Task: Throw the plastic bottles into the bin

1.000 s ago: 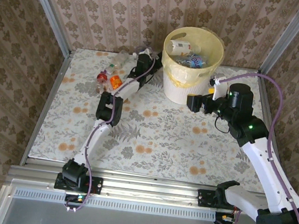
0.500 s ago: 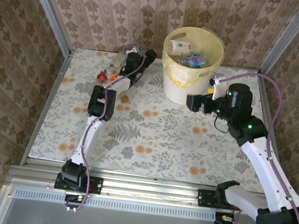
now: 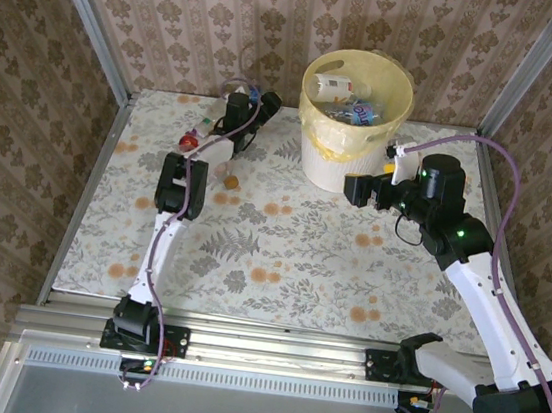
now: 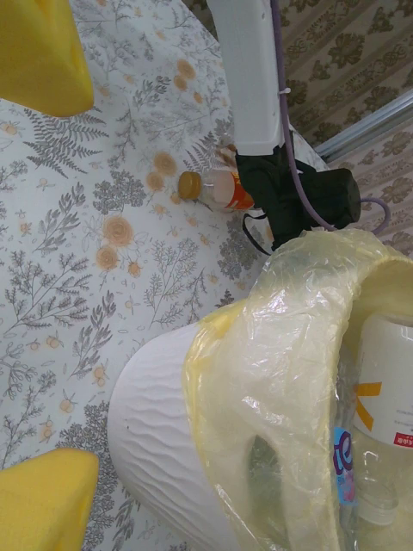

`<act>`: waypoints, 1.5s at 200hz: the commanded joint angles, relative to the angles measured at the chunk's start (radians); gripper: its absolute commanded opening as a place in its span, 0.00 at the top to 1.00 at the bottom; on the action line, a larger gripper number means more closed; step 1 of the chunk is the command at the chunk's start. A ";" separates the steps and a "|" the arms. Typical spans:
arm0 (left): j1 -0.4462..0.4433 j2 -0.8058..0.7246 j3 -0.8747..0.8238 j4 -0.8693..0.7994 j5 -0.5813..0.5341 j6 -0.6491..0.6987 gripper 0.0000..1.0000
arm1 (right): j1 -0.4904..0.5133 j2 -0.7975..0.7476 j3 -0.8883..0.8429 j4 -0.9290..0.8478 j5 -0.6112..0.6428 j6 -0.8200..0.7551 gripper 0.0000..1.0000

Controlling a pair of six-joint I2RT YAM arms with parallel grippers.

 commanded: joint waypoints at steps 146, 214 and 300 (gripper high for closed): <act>0.022 0.163 0.205 0.133 -0.089 -0.080 0.22 | 0.000 0.018 -0.060 0.084 -0.017 0.006 0.00; 0.050 0.086 0.074 0.133 -0.072 -0.098 0.38 | 0.000 0.018 -0.078 0.103 -0.016 0.017 0.00; 0.063 -0.062 -0.193 0.236 0.006 -0.082 0.59 | 0.000 0.013 -0.081 0.115 -0.026 0.040 0.00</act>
